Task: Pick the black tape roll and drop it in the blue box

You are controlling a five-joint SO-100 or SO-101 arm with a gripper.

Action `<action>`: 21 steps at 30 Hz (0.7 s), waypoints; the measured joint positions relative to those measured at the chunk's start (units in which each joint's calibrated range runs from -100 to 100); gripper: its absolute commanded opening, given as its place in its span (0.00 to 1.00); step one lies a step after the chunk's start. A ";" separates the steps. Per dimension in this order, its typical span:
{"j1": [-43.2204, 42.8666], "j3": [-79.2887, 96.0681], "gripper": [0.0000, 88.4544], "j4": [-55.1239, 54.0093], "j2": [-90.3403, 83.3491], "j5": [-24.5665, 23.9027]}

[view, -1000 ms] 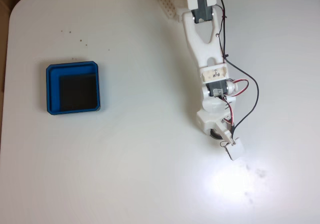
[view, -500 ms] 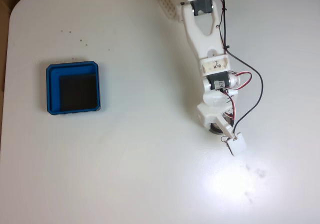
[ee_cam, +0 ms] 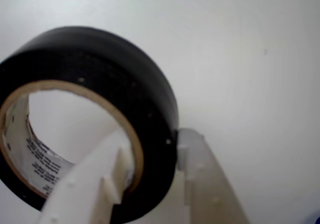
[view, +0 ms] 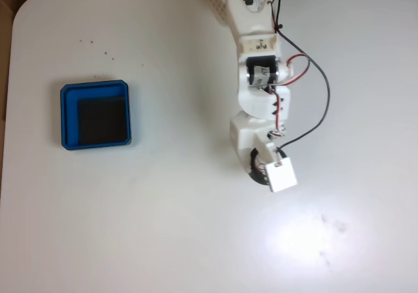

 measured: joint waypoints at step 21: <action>39.88 0.00 0.01 0.00 -5.25 -1.34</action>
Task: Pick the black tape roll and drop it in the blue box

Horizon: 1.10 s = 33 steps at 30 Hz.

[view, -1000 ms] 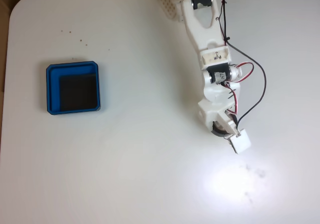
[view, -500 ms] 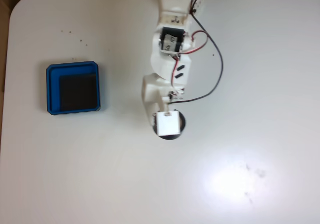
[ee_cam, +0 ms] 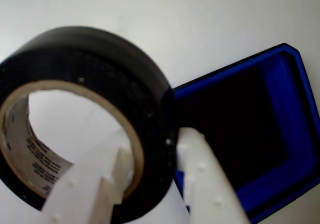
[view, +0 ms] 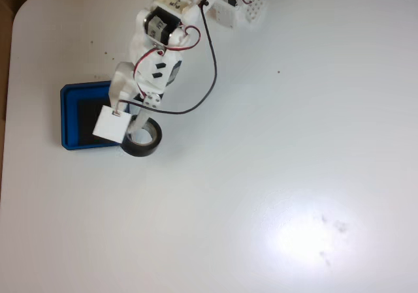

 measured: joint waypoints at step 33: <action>16.53 0.00 0.01 0.08 5.67 -1.67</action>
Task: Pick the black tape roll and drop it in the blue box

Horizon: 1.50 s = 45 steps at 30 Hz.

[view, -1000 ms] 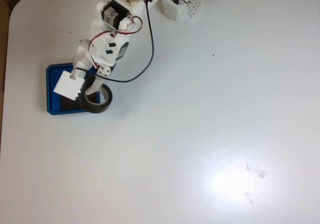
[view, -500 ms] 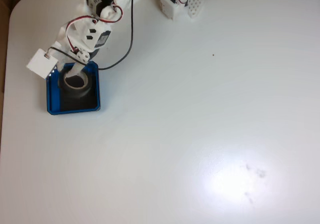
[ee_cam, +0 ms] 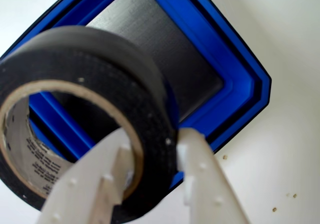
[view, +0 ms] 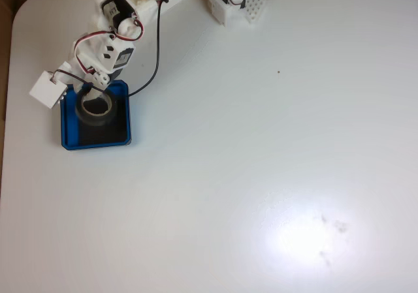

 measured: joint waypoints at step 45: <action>2.77 0.00 0.04 -4.02 7.20 -0.08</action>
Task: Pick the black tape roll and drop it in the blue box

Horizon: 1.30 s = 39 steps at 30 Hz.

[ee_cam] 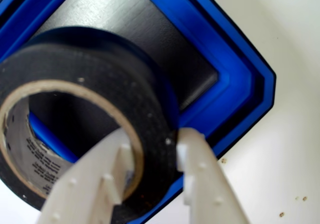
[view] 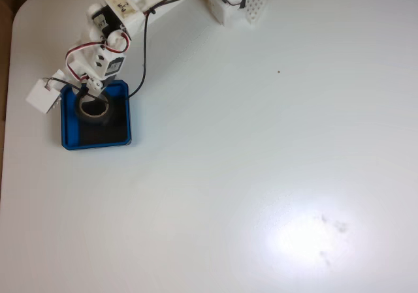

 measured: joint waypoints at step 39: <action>-3.56 60.09 0.17 -16.17 -52.58 -0.42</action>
